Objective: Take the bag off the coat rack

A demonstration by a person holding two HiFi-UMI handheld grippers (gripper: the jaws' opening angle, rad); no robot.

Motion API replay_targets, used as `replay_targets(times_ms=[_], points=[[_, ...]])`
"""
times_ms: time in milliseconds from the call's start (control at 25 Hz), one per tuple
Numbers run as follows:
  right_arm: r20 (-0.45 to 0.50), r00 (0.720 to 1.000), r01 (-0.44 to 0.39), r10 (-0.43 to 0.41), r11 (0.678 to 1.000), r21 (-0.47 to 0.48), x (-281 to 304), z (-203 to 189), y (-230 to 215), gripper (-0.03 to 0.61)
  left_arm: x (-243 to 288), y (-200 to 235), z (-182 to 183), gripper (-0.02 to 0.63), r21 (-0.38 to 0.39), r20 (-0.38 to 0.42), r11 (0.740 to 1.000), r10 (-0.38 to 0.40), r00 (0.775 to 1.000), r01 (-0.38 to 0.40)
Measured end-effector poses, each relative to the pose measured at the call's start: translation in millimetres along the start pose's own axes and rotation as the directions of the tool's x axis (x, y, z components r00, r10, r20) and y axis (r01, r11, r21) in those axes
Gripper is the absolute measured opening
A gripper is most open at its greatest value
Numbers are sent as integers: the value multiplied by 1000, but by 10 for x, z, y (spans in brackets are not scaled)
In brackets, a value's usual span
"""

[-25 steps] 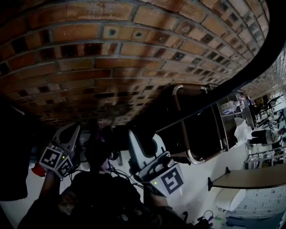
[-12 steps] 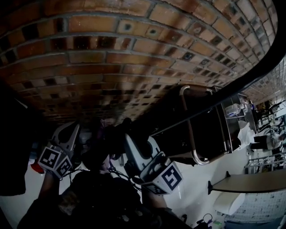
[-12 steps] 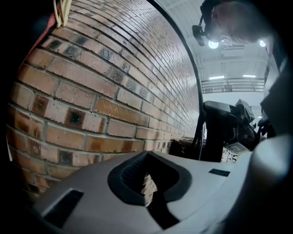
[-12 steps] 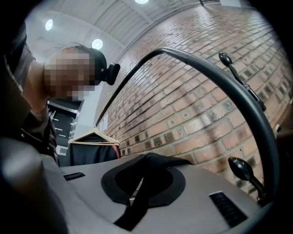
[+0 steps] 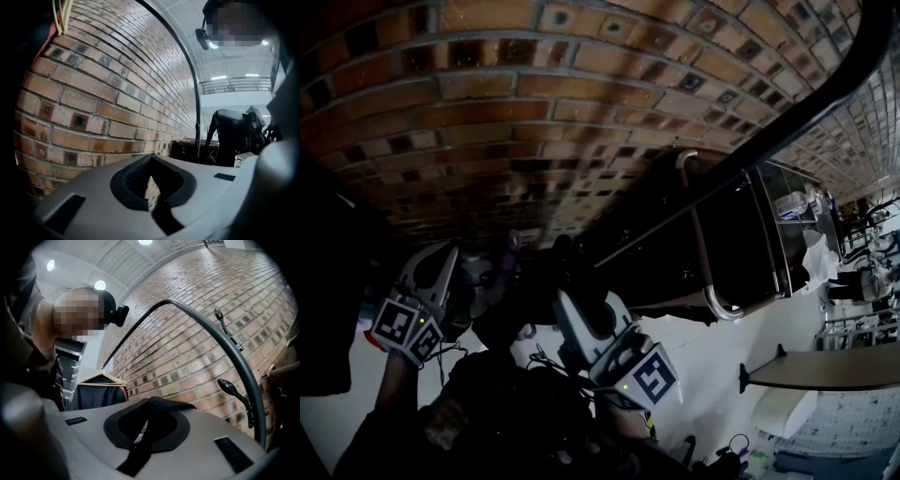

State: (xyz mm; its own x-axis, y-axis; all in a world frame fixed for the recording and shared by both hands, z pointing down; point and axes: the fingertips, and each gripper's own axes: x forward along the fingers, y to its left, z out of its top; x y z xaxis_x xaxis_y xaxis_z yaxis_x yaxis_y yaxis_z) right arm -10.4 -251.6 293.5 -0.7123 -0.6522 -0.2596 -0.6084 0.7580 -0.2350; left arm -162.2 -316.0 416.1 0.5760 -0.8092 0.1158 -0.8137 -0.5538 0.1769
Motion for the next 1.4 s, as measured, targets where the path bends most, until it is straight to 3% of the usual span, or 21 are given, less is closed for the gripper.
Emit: replay_targets(times_ms=[360,720,1120,1400], points=[[-3,1000,10,-10,1000,20,-966,165,319,12,-577,-872,-133,40,25,0,999,41,999,-41],[19,1000,6,-6,1000,13,-2030,295,694,12,-1208,-1870,-308,40,19,56,998,63,996,-64],[-18,1000,19,-19,999,26,-3080,238,1177,12,-1882,-2726,-658,40,17,52,997,76,996,-77],[-45,999,21,-20,999,27,-3531,328,1458,12,-2166,-3195,-605,40,22,61,997,75,995,-76]])
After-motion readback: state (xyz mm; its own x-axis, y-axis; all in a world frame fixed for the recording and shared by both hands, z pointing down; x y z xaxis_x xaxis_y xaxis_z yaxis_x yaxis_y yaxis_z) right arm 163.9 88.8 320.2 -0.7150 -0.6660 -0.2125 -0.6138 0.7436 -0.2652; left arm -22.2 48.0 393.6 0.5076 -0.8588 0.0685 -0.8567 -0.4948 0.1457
